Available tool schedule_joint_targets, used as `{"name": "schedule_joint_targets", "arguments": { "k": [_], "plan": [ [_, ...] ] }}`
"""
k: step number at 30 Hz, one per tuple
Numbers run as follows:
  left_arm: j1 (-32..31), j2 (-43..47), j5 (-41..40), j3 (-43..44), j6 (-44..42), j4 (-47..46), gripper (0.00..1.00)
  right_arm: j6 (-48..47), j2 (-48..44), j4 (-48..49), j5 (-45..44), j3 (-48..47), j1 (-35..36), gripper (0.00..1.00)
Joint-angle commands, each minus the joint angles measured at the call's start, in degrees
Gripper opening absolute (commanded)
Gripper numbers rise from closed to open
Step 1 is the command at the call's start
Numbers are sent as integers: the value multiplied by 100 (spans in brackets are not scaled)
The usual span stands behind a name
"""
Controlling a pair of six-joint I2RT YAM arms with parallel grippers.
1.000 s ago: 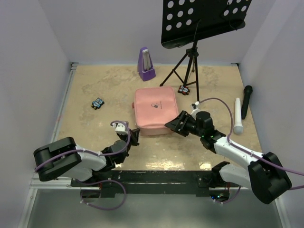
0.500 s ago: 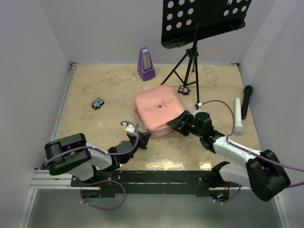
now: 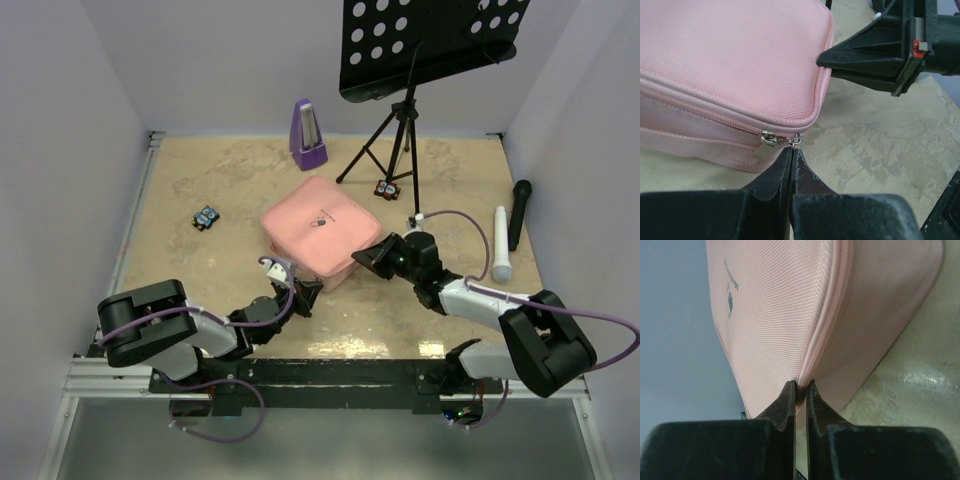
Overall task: Organize the medicine kit
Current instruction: Zip the medicine box at the center of the board.
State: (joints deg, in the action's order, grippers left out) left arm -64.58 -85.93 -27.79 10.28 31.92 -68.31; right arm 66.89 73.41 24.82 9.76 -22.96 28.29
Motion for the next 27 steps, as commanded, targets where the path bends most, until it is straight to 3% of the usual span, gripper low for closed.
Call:
{"name": "schedule_joint_targets", "arguments": {
  "k": [1, 12, 21, 27],
  "plan": [
    [-81, 59, 274, -61, -107, -551, 0, -185, 262, 102, -290, -112, 18, 0],
    [-29, 428, 81, -492, -28, -446, 0, -335, 279, 58, -466, -121, -8, 0],
    [85, 1280, -279, -870, 147, 493, 0, -484, 420, 190, -405, -191, -140, 0],
    [243, 1474, -762, -1020, 717, 1065, 0, -581, 473, 208, -334, -209, -166, 0]
  ]
}}
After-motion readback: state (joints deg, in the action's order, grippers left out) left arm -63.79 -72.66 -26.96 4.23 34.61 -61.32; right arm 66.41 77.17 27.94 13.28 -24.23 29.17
